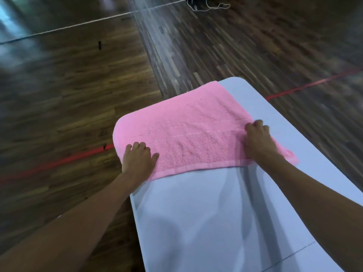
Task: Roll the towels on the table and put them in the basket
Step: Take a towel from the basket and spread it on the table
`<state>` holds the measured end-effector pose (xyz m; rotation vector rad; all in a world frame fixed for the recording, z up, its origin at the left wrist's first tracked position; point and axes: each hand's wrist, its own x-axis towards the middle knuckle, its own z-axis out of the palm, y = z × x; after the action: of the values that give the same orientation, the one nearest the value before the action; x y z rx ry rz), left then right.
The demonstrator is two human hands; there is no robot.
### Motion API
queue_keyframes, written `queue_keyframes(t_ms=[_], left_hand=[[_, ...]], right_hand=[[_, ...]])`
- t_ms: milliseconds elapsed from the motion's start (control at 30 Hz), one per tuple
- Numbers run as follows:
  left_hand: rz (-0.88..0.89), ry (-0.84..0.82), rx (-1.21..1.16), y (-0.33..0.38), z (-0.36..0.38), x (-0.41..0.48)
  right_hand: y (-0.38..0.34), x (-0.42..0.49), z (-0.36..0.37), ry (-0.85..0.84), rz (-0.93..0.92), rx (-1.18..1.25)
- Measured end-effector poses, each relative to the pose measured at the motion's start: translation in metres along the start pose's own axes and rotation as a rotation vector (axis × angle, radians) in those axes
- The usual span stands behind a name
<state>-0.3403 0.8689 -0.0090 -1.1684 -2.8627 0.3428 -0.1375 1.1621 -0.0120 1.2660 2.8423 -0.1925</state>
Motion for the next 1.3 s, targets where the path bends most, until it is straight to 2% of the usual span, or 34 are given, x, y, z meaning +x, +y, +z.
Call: queue_keyframes(t_ms=[67, 167, 300, 433, 600, 733, 1100, 1300], left_hand=[[0.000, -0.022, -0.036, 0.004, 0.003, 0.009], [-0.079, -0.013, -0.220, 0.005, 0.019, 0.015], [-0.202, -0.158, -0.288, 0.006, 0.043, 0.011], [-0.215, -0.170, -0.168, 0.011, 0.043, 0.004], [-0.316, -0.213, -0.150, 0.044, 0.033, -0.038], [-0.334, -0.209, -0.181, 0.087, 0.030, -0.120], [-0.309, -0.195, -0.288, 0.220, 0.025, -0.425], [-0.304, -0.278, -0.293, 0.279, 0.013, -0.549]], right_hand=[[-0.006, 0.009, 0.014, 0.000, -0.096, 0.106], [-0.013, 0.014, 0.032, 0.031, -0.009, 0.256], [-0.015, 0.008, 0.054, -0.043, -0.003, 0.094], [-0.009, -0.001, 0.058, -0.032, -0.019, 0.039], [0.021, -0.044, 0.057, -0.030, -0.062, 0.022], [0.067, -0.117, 0.057, -0.027, -0.071, 0.031], [0.217, -0.387, 0.058, 0.004, -0.068, 0.055], [0.284, -0.502, 0.056, -0.037, -0.050, 0.057]])
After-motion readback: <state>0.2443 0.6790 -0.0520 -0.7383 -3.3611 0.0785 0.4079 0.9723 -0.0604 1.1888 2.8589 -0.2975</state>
